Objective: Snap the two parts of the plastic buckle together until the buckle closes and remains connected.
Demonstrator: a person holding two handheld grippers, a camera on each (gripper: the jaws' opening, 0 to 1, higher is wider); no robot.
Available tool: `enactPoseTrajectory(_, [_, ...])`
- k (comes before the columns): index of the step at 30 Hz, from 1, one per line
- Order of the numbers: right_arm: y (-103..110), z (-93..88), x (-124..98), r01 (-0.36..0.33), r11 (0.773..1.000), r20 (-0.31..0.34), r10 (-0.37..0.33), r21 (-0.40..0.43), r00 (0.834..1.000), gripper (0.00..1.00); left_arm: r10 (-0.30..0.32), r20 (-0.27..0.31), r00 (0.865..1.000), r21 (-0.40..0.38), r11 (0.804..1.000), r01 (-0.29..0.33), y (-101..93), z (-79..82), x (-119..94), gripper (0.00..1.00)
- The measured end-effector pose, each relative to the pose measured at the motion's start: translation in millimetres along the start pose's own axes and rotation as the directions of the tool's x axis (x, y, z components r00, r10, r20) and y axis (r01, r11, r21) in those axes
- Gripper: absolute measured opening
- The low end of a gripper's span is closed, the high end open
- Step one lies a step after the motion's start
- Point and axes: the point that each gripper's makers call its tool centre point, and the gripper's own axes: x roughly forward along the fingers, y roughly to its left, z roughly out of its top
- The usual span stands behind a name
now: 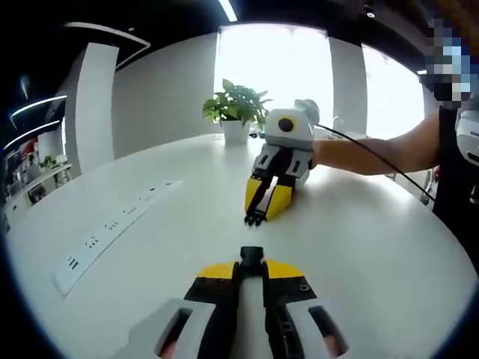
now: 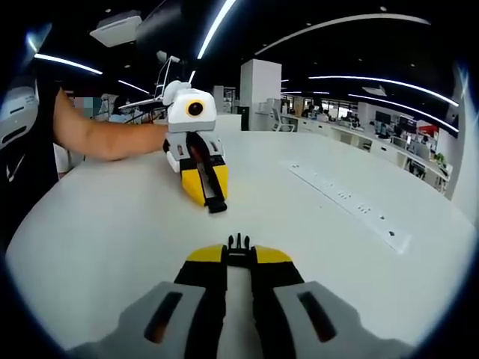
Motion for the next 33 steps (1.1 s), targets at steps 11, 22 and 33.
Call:
enactPoseTrajectory(11, [2, 8.1, 0, -0.005, 1.0, -0.001, 0.005, 0.0, 1.0, 0.11, -0.013, 0.016, 1.0, -0.028, 1.0, 0.013, 0.5, 6.0, -5, 0.1])
enactPoseTrajectory(22, [3, 23.9, -3, -0.003, 1.0, 0.003, 0.003, -0.019, 1.0, 0.11, -0.007, 0.006, 1.0, -0.002, 1.0, 0.007, -2.2, 19.1, -14, 0.1])
enactPoseTrajectory(33, [4, 37.3, -9, 0.011, 1.0, -0.001, -0.011, -0.023, 1.0, 0.11, 0.004, -0.017, 1.0, 0.019, 1.0, -0.003, -6.0, 28.8, -25, 0.1])
